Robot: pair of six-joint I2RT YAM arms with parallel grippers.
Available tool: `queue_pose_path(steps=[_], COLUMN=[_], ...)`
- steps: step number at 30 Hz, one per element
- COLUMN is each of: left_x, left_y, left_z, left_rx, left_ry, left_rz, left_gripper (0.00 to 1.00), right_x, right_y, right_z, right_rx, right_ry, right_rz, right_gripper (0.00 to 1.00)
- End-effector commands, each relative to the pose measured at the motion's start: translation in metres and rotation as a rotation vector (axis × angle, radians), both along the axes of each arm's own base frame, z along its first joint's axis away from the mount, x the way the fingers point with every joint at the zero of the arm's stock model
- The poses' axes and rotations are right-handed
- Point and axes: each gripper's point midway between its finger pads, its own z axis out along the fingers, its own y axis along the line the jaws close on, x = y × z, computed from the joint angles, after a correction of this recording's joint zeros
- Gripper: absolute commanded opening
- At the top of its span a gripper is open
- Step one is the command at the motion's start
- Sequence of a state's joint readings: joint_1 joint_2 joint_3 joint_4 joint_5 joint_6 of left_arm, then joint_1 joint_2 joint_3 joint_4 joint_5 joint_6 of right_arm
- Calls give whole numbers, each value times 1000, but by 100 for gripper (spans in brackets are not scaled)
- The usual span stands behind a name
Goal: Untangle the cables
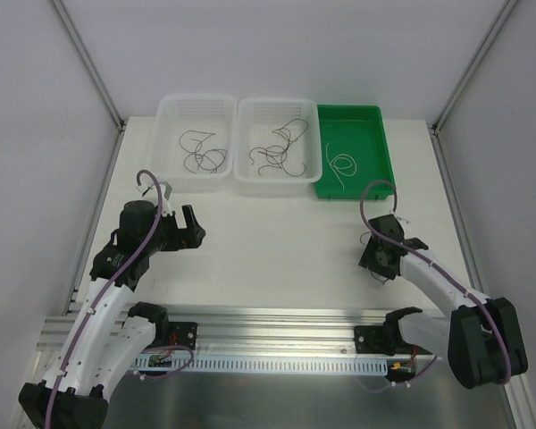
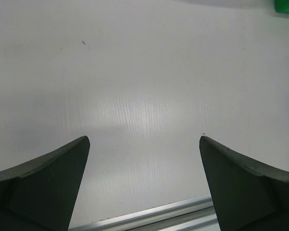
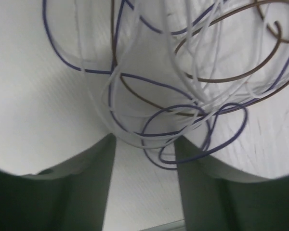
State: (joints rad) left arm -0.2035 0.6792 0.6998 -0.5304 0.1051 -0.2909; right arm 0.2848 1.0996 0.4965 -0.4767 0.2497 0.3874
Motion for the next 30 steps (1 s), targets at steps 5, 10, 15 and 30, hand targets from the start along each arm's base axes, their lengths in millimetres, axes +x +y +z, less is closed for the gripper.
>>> queue_pose_path(steps=[5,10,15,30], left_x=[0,-2,-4,-8], left_y=[-8,-11,-15,-26], left_z=[6,4,2,-5], left_rx=[-8,-20,-29,-65], left_ry=[-35,-32,-20,21], left_rz=[-56,-77,-95,-148], left_gripper=[99,99,99,99], right_x=[15,9,-10,-61], right_y=[39,114,215,273], right_z=[-8,-5,16,112], right_rx=[55,51,0,70], right_ry=[-20,-15,-40,-214], right_rz=[131,419,809,1126], right_gripper=[20,3,1,51])
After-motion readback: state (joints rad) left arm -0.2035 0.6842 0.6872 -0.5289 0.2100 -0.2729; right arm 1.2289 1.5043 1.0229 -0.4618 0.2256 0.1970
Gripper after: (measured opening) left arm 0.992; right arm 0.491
